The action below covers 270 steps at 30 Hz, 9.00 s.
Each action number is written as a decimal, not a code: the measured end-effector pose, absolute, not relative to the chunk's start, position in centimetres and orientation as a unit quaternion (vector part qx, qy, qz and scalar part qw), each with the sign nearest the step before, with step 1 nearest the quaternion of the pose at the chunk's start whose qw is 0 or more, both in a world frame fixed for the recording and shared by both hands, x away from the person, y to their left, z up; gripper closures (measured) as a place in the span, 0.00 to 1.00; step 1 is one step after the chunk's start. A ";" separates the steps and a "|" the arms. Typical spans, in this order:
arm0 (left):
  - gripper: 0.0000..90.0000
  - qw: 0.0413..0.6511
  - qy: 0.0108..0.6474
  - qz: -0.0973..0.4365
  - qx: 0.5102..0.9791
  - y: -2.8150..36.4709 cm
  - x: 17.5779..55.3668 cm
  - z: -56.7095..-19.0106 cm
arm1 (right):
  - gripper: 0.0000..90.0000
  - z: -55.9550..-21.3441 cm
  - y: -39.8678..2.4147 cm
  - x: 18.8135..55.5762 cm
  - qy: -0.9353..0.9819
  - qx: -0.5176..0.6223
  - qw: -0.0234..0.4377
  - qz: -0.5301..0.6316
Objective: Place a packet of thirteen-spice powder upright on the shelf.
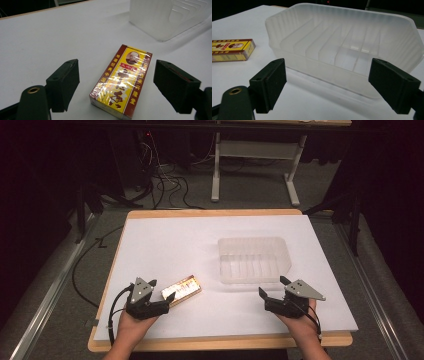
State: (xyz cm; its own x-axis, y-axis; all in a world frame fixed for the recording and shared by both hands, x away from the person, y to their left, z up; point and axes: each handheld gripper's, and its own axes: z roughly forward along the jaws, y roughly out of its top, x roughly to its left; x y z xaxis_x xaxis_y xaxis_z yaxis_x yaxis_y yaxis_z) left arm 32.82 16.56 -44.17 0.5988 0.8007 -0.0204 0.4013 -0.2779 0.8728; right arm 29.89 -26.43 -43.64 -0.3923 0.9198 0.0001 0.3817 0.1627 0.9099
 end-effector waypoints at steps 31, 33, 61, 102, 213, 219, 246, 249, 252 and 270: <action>1.00 0.424 0.447 0.205 0.761 16.9 36.1 -45.7 | 0.18 -43.7 -26.6 29.9 0.707 0.460 0.291 0.451; 1.00 0.413 0.448 0.207 0.765 16.9 36.5 -46.0 | 0.19 -43.8 -26.5 29.9 0.709 0.460 0.290 0.449; 1.00 0.356 0.412 0.189 0.817 15.5 36.8 -47.1 | 0.20 -43.9 -26.6 29.9 0.714 0.459 0.289 0.444; 0.58 0.358 0.437 0.193 0.803 16.1 35.0 -45.8 | 0.22 -45.0 -31.7 29.0 0.697 0.508 0.290 0.415; 0.36 0.164 0.389 0.071 0.904 8.6 37.9 -43.9 | 0.15 -44.6 -31.0 29.0 0.702 0.490 0.292 0.426; 0.36 0.187 0.378 0.085 0.903 8.7 37.3 -43.5 | 0.15 -44.7 -30.9 29.0 0.703 0.490 0.292 0.425; 0.36 0.316 0.389 0.120 0.857 10.0 35.1 -43.6 | 0.15 -44.8 -30.9 29.0 0.704 0.490 0.291 0.424; 0.36 0.329 0.387 0.123 0.853 9.9 34.7 -43.8 | 0.16 -44.8 -30.9 29.0 0.704 0.490 0.290 0.424; 0.36 0.349 0.392 0.124 0.842 10.0 34.3 -43.9 | 0.16 -44.8 -30.9 29.0 0.705 0.489 0.290 0.425; 0.36 0.461 0.387 0.148 0.785 11.1 32.3 -43.9 | 0.17 -44.8 -30.6 29.1 0.708 0.482 0.290 0.426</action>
State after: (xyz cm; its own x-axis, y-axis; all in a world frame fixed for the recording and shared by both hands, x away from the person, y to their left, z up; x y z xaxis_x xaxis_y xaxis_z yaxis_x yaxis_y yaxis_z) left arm 32.35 11.14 -43.92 0.6565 0.7438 -0.1254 0.4717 -0.2750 0.8378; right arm 29.12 -30.63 -44.76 -0.3662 0.9305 -0.0002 0.4353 0.1716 0.8838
